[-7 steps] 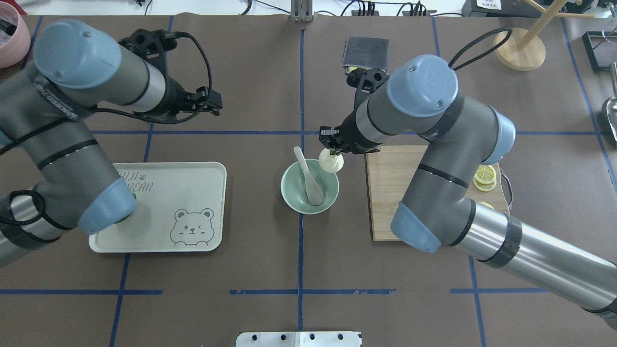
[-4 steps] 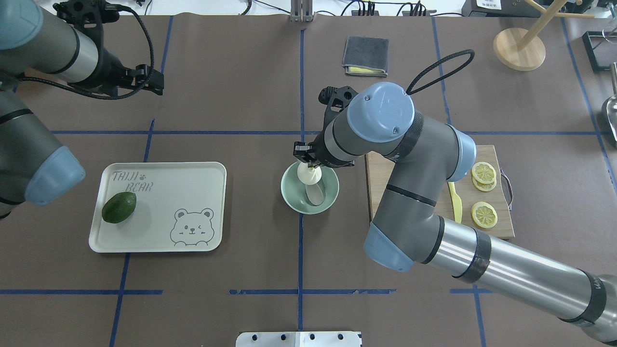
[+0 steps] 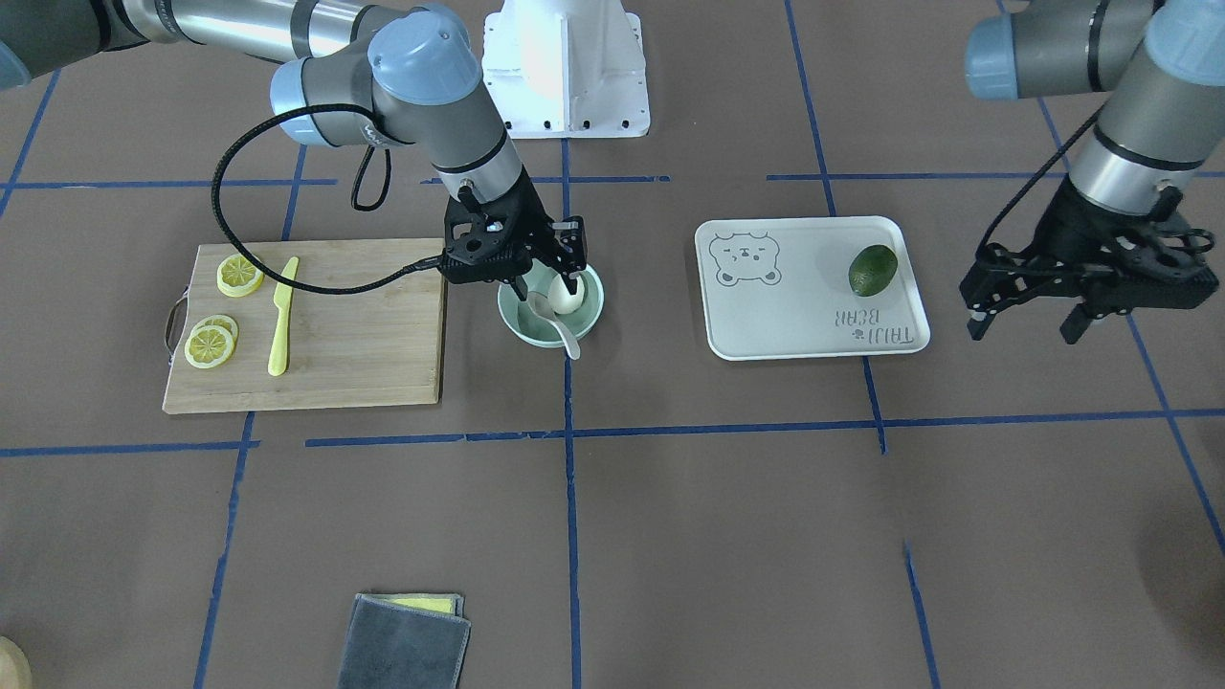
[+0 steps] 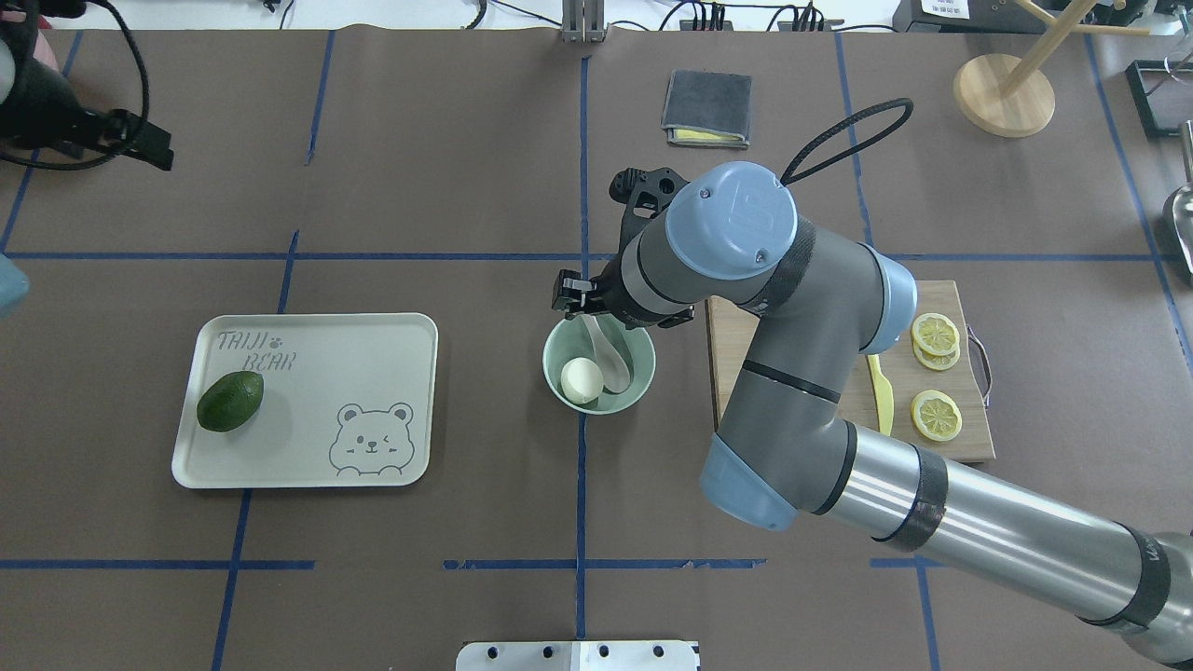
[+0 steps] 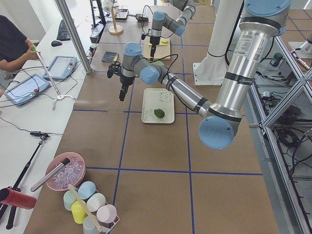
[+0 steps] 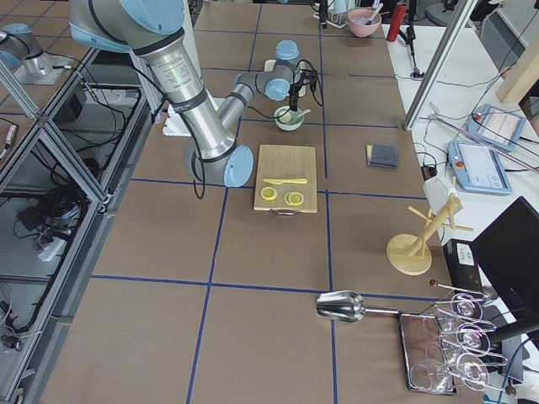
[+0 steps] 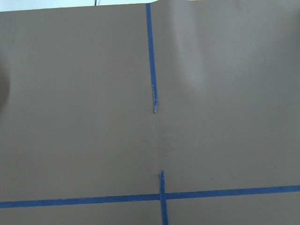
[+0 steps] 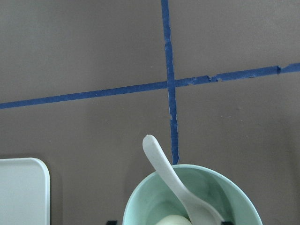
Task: Put spoon and bun in bowl
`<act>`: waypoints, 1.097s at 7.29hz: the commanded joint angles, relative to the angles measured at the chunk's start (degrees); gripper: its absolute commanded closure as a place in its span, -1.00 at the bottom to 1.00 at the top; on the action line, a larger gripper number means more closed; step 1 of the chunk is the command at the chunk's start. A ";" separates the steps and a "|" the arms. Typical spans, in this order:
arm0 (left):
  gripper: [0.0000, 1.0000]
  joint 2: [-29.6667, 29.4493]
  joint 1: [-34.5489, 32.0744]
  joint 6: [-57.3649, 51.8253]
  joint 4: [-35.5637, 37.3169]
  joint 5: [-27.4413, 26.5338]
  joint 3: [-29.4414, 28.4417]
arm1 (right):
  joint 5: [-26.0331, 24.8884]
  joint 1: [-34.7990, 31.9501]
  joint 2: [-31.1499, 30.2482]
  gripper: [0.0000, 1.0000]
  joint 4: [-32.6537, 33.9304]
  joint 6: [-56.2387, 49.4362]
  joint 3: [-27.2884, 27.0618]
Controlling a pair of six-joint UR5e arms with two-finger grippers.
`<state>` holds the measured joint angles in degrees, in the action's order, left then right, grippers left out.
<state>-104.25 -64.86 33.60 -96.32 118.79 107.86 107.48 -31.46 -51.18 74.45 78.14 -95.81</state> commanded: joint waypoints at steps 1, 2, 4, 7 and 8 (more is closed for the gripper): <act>-1.00 5.78 -6.48 -12.55 -0.18 3.11 -0.28 | 1.84 -2.80 -0.50 -1.00 5.92 -1.23 -3.75; -1.00 8.33 -10.68 -19.65 0.17 3.29 -0.89 | 3.34 -5.43 -1.11 -1.00 13.46 -7.33 -7.95; -1.00 10.99 -17.80 -31.87 1.30 7.12 -6.39 | 7.80 -13.58 -6.18 -1.00 22.64 -23.64 -13.42; -1.00 10.55 -24.96 -44.85 9.37 11.73 -13.64 | 17.83 -29.22 -17.51 -1.00 23.02 -48.52 -12.83; -1.00 10.21 -25.05 -44.68 14.36 12.69 -13.81 | 19.85 -33.54 -21.47 -1.00 22.85 -56.61 -12.13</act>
<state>-93.87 -89.26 -10.12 -87.03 130.45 94.75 124.39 -59.02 -67.68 97.25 32.23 -108.60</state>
